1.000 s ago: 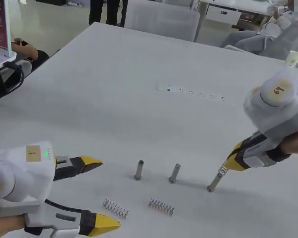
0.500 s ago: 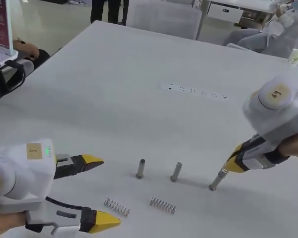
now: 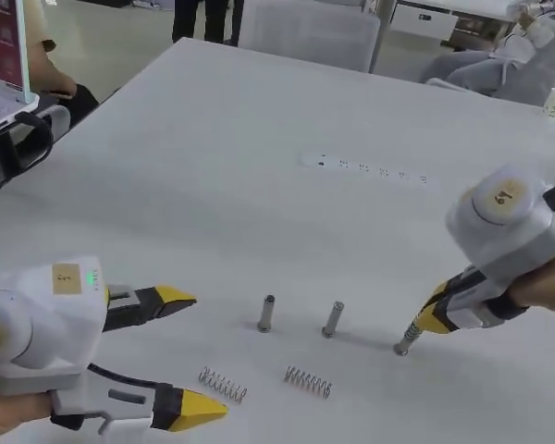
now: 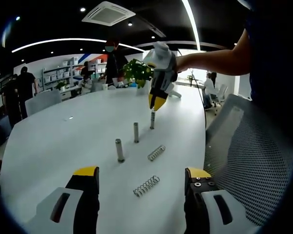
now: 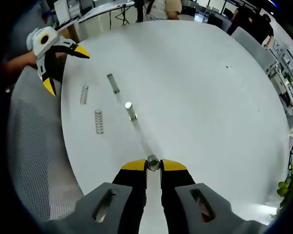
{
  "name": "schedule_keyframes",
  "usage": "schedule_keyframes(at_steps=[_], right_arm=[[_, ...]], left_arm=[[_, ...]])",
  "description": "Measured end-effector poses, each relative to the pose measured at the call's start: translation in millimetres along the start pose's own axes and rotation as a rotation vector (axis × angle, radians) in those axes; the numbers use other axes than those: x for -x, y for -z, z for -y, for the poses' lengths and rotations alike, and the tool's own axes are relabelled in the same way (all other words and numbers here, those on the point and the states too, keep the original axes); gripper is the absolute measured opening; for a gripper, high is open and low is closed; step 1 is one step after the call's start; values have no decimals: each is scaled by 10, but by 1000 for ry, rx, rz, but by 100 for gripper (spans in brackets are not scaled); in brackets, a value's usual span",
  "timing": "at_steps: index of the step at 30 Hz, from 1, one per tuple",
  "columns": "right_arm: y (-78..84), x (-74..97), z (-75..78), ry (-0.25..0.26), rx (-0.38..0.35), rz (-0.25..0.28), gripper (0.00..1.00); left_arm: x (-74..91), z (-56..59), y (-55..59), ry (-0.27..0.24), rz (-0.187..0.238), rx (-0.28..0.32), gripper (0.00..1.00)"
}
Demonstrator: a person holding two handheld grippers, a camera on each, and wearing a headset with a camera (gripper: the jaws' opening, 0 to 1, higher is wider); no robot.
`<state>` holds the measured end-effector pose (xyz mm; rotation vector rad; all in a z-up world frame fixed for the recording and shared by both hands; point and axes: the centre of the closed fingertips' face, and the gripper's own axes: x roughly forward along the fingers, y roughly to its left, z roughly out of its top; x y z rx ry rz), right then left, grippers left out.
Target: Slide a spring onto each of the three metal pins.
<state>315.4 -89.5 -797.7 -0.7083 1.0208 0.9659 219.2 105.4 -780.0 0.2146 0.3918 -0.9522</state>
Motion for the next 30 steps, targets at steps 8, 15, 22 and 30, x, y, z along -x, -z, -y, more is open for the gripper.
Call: schedule_keyframes(at_steps=[8,15,22,30], right_arm=[[39,-108,3,-2,-14,3,8],[57,-196,16,-2,-10,-9,8],[94,-244,33,0,-12,-6,8],[99,-247,41,-4,-24,1,8]], left_arm=[[-13,11,0,2,1,2,67],[-12,17,24,5,-4,5,66],[1,-4,23,3,-4,6,66],[-1,3,35,2,-5,7,65]])
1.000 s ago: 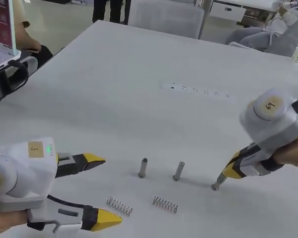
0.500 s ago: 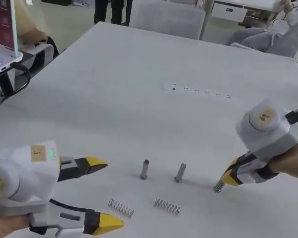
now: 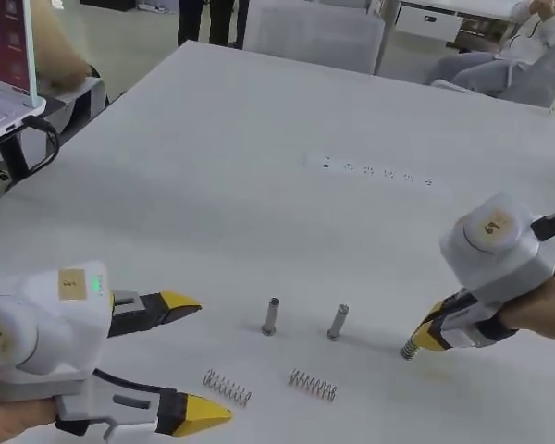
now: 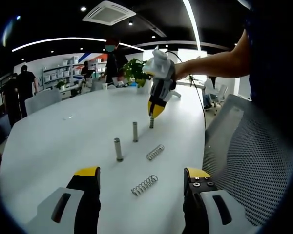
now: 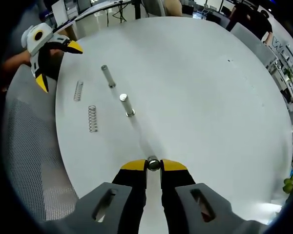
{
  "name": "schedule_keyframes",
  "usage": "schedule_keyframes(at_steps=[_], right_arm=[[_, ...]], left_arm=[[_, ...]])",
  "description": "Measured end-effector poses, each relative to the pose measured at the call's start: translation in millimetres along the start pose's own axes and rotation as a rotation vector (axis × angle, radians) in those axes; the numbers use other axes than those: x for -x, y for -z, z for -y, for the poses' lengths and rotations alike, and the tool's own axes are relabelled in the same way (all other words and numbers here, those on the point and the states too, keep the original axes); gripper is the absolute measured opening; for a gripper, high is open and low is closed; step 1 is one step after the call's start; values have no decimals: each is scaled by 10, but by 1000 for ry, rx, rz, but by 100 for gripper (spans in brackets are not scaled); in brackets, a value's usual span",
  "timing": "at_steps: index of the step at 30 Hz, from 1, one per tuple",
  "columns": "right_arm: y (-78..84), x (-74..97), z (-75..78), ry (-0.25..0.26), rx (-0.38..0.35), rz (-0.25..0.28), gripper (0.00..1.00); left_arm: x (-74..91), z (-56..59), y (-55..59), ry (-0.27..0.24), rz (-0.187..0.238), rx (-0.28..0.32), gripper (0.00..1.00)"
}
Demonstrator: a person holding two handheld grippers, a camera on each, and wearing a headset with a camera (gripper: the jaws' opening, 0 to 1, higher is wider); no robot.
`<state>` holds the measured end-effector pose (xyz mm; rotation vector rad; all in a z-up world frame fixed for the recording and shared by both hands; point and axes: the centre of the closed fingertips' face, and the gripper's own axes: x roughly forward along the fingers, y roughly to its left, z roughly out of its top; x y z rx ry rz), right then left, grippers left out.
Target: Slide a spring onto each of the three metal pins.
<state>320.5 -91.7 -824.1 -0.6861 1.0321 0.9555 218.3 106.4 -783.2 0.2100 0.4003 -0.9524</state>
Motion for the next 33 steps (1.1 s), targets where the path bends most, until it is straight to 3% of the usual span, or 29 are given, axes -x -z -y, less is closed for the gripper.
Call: schedule_keyframes(at_steps=[33], right_arm=[[66,72,-24,7,-6,-2,15]], left_arm=[[-13,28,-33,5,5,-2,65]])
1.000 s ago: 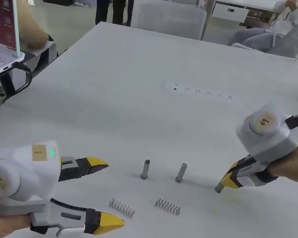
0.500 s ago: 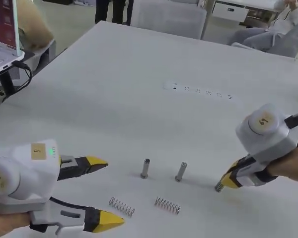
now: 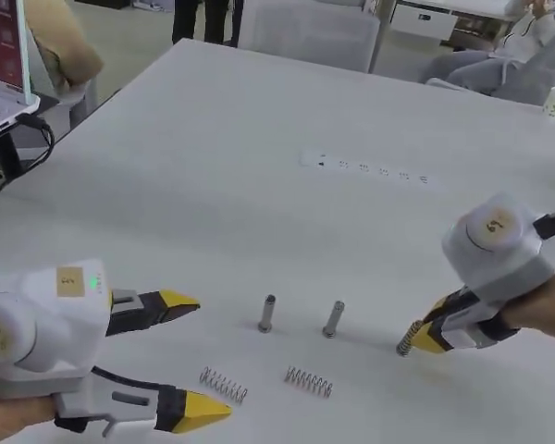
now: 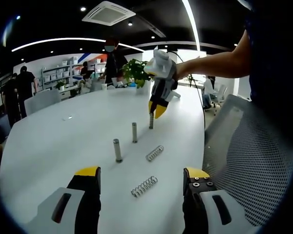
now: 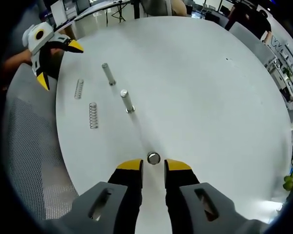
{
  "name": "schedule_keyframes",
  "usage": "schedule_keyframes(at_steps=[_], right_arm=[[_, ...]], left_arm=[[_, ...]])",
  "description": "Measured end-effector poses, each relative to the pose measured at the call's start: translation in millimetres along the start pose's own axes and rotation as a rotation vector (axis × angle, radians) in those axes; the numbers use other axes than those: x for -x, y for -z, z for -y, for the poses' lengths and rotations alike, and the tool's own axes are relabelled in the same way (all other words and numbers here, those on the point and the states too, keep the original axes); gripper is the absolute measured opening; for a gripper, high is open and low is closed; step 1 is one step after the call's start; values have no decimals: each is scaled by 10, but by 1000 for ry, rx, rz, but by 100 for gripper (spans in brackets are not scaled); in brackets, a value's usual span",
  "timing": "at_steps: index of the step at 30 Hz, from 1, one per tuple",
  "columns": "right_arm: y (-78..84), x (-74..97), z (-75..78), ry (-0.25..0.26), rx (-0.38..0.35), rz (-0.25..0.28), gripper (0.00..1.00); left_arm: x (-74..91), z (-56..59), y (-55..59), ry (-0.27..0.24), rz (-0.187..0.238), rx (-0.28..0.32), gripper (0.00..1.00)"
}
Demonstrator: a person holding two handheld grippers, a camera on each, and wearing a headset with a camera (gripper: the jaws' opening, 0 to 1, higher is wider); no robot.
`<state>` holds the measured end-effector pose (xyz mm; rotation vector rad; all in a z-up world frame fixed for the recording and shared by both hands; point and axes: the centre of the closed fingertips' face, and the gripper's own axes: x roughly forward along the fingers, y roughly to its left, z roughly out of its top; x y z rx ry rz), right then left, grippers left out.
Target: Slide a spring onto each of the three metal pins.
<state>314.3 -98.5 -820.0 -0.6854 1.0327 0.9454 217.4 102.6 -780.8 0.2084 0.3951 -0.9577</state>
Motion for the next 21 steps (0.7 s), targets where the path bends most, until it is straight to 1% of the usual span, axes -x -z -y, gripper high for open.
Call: schedule_keyframes(at_steps=[4,11,17,21], right_arm=[[24,11,4,1,-6,1,15],[77,40,-45,-1,-16,7,15],[144,62,-134,-7,-25,8,16],[152,79,-206,-15,-28,15,16]], left_arm=[[0,-1,-16,-1,2,-2,65],[-4,4,-25,-1,4,-3,65],[-17,-7,-13,1,2,-6,64],[-21,-15,-19,1,5,-6,64]])
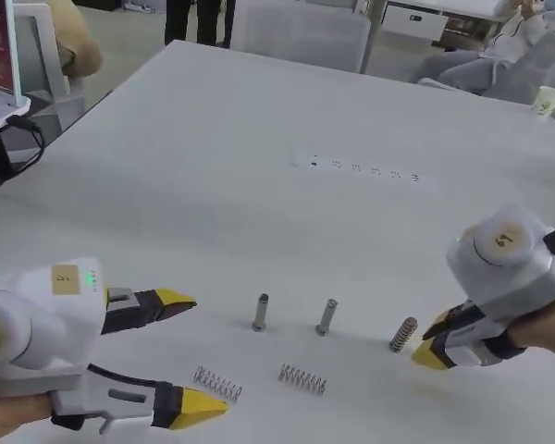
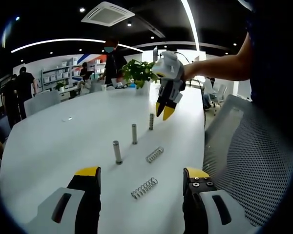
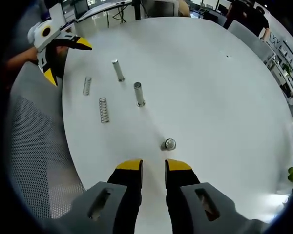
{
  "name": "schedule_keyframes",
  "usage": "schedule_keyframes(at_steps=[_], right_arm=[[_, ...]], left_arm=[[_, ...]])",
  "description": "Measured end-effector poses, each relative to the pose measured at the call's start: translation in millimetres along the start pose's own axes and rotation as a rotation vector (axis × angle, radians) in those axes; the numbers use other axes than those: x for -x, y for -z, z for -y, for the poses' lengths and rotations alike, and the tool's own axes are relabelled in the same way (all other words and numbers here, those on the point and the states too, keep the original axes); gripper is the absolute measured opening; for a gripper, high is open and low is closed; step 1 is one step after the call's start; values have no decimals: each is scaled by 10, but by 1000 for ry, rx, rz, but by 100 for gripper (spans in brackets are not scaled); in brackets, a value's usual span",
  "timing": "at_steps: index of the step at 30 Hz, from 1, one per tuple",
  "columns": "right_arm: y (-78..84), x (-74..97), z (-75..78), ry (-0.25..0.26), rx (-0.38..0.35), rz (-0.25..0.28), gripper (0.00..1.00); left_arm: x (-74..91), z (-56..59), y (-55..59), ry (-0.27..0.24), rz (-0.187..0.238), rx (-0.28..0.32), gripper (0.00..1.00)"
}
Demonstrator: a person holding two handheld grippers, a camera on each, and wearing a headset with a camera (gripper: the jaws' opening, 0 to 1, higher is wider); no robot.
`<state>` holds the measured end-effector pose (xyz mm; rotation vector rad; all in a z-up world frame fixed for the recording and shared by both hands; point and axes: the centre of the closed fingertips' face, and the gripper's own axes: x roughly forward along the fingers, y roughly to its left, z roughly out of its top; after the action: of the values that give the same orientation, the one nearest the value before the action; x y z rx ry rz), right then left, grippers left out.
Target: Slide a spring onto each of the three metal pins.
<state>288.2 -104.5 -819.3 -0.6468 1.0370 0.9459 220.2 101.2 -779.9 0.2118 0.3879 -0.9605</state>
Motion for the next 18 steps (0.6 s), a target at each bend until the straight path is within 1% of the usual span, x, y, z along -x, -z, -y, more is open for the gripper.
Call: schedule_keyframes(at_steps=[6,11,14,18], right_arm=[[-13,1,-146,-17,3,12,16],[-43,-38,-301,-32,16,13,16],[-115,-68,-451,-56,35,28,16],[-195,-122,-588,-74,62,34,16]], left_arm=[[-7,9,7,3,0,0,64],[-8,17,12,5,-2,-3,64],[-10,21,12,5,-1,-3,64],[-10,23,0,5,1,-5,64]])
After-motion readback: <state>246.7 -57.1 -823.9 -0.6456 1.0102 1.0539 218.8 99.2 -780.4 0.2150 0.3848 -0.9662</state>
